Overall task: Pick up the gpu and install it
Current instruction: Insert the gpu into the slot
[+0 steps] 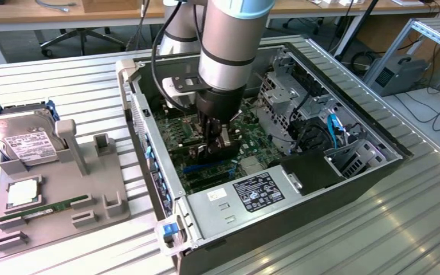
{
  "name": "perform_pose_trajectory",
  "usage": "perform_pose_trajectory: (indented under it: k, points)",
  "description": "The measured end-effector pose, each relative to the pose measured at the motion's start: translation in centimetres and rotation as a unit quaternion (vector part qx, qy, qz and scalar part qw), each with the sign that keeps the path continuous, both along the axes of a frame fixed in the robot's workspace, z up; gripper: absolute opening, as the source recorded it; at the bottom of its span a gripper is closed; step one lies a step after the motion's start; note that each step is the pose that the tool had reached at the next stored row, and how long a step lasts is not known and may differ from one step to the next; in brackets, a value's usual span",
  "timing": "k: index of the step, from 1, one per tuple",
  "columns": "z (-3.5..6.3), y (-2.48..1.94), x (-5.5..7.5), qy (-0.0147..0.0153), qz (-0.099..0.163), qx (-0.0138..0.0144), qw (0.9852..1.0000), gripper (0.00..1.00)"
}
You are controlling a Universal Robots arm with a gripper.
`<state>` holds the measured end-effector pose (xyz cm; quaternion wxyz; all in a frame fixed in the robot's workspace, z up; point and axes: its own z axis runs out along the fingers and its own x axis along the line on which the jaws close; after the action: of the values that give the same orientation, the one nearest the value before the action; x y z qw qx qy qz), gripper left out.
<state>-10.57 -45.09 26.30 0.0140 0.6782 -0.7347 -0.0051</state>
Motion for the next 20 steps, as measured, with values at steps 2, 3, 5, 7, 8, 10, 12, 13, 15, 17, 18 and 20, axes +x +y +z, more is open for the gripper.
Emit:
perform_pose_trajectory:
  k: [2,3,5,7,8,10,12,13,15,17,18,20]
  points:
    - [-0.07,0.03,-0.01,0.0,0.0,0.0,1.0,0.27]
    - [-0.08,0.02,-0.02,0.0,-0.001,0.0,1.0,0.27]
    - [-0.08,0.03,-0.02,0.0,-0.001,0.0001,1.0,0.27]
    - [-0.08,0.03,-0.02,0.0,-0.001,0.0001,1.0,0.27]
    - [-0.08,0.03,-0.02,0.0,-0.001,0.0001,1.0,0.27]
    - [-0.07,0.03,-0.02,0.0,-0.001,0.0001,1.0,0.27]
    - [-0.06,0.03,-0.02,0.0,-0.001,0.0001,1.0,0.27]
    - [-0.06,0.03,-0.02,0.0001,-0.001,0.0,1.0,0.27]
    - [-0.06,0.03,-0.02,0.0,-0.001,0.0,1.0,0.27]
    - [-0.06,0.03,-0.04,-0.0037,-0.001,0.0,1.0,0.27]
    - [-0.07,0.03,-0.03,-0.0069,-0.001,0.0,1.0,0.27]
    - [-0.09,0.03,-0.03,-0.0166,-0.001,0.0,0.9999,0.27]
